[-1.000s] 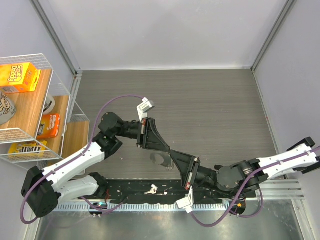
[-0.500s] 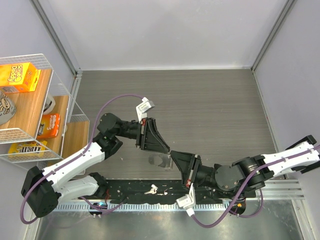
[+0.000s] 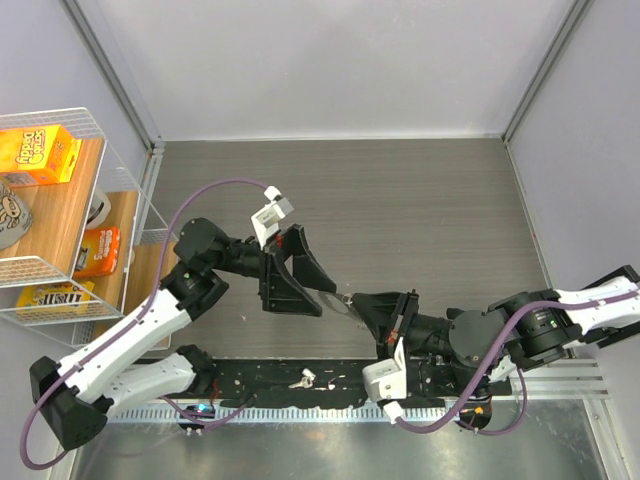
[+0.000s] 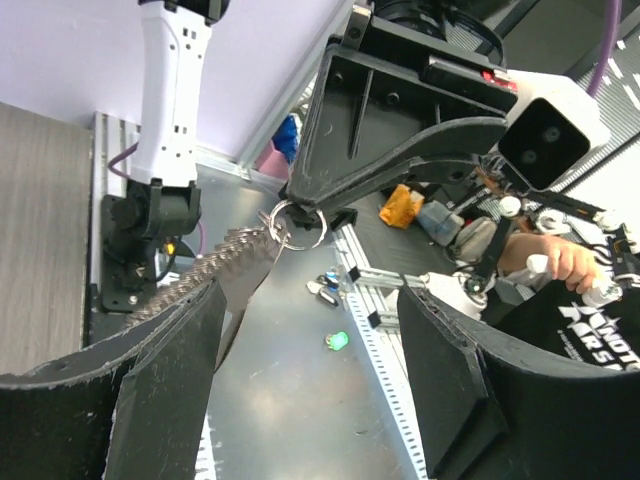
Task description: Put the keys on the keyring
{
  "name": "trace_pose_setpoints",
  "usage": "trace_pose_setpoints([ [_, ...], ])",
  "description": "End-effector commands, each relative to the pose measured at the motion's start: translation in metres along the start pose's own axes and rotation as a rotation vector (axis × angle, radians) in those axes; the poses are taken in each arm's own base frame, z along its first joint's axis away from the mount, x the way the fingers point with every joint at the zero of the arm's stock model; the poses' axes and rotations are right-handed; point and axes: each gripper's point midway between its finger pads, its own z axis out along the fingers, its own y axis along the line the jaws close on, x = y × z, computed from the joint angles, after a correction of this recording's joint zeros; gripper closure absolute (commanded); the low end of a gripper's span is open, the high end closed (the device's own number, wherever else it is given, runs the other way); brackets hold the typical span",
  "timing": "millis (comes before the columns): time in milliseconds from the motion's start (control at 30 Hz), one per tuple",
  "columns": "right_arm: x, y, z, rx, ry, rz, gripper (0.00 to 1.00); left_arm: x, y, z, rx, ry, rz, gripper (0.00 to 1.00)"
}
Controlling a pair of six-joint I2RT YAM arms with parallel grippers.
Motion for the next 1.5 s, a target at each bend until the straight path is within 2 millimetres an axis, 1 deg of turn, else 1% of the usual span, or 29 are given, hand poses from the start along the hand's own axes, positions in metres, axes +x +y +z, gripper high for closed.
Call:
trace_pose_setpoints([
  [0, -0.004, 0.005, -0.005, -0.071, 0.017, 0.157, 0.95, -0.003, 0.004, -0.005, -0.089, 0.010, 0.099, 0.24],
  [33, -0.004, 0.006, -0.008, -0.091, 0.021, 0.187, 0.95, -0.002, 0.007, -0.006, -0.110, 0.009, 0.111, 0.24],
  [133, -0.006, 0.013, -0.008, -0.137, 0.046, 0.235, 0.95, -0.003, 0.011, -0.010, -0.166, 0.000, 0.137, 0.24],
  [167, -0.006, 0.013, -0.010, -0.144, 0.053, 0.264, 0.95, -0.003, 0.012, -0.011, -0.175, -0.005, 0.147, 0.24],
  [200, -0.007, 0.017, -0.008, -0.162, 0.064, 0.266, 0.95, -0.003, 0.011, -0.012, -0.175, -0.007, 0.156, 0.24],
  [233, -0.007, 0.016, -0.011, -0.169, 0.070, 0.297, 0.95, -0.003, 0.008, -0.012, -0.171, -0.011, 0.165, 0.24],
  [267, -0.009, 0.018, -0.009, -0.183, 0.073, 0.306, 0.95, -0.004, 0.005, -0.013, -0.167, -0.014, 0.176, 0.24],
  [300, -0.009, 0.019, -0.012, -0.195, 0.081, 0.331, 0.94, -0.003, 0.005, -0.013, -0.165, -0.015, 0.183, 0.24],
  [400, -0.018, 0.025, -0.011, -0.246, 0.081, 0.384, 0.95, -0.001, -0.002, -0.016, -0.152, -0.023, 0.209, 0.24],
  [500, -0.026, 0.023, -0.012, -0.269, 0.075, 0.466, 0.95, 0.001, -0.009, -0.017, -0.125, -0.037, 0.233, 0.24],
  [600, -0.033, 0.019, -0.012, -0.277, 0.067, 0.592, 0.95, 0.006, -0.014, -0.019, -0.095, -0.046, 0.237, 0.24],
  [633, -0.036, 0.022, -0.009, -0.291, 0.069, 0.609, 0.95, 0.007, -0.016, -0.019, -0.086, -0.050, 0.238, 0.24],
  [667, -0.038, 0.020, -0.011, -0.299, 0.067, 0.653, 0.95, 0.009, -0.018, -0.020, -0.075, -0.053, 0.243, 0.24],
  [867, -0.046, 0.026, -0.002, -0.369, 0.113, 0.784, 0.95, 0.015, -0.026, -0.021, -0.038, -0.062, 0.252, 0.25],
  [900, -0.048, 0.032, 0.001, -0.400, 0.126, 0.790, 0.95, 0.017, -0.027, -0.020, -0.033, -0.058, 0.250, 0.26],
  [967, -0.049, 0.037, 0.006, -0.435, 0.165, 0.814, 0.95, 0.019, -0.031, -0.019, -0.021, -0.053, 0.246, 0.27],
  [1000, -0.046, 0.039, 0.009, -0.448, 0.196, 0.826, 0.95, 0.021, -0.033, -0.018, -0.011, -0.048, 0.245, 0.27],
  [1033, -0.047, 0.046, 0.009, -0.482, 0.219, 0.836, 0.95, 0.022, -0.034, -0.017, -0.006, -0.045, 0.242, 0.27],
  [1067, -0.046, 0.046, 0.014, -0.490, 0.241, 0.847, 0.95, 0.023, -0.036, -0.016, 0.002, -0.039, 0.240, 0.27],
  [1100, -0.045, 0.050, 0.012, -0.515, 0.263, 0.863, 0.95, 0.025, -0.038, -0.015, 0.013, -0.033, 0.244, 0.28],
  [1133, -0.045, 0.049, 0.017, -0.521, 0.277, 0.879, 0.95, 0.027, -0.040, -0.014, 0.021, -0.028, 0.245, 0.28],
  [1233, -0.045, 0.049, 0.020, -0.533, 0.292, 0.931, 0.95, 0.036, -0.040, -0.013, 0.026, -0.010, 0.268, 0.28],
  [1300, -0.047, 0.044, 0.020, -0.534, 0.286, 0.963, 0.95, 0.042, -0.038, -0.013, 0.024, 0.002, 0.274, 0.28],
  [1467, -0.049, 0.047, 0.025, -0.569, 0.308, 1.022, 0.95, 0.052, -0.039, -0.012, 0.041, 0.020, 0.284, 0.28],
])
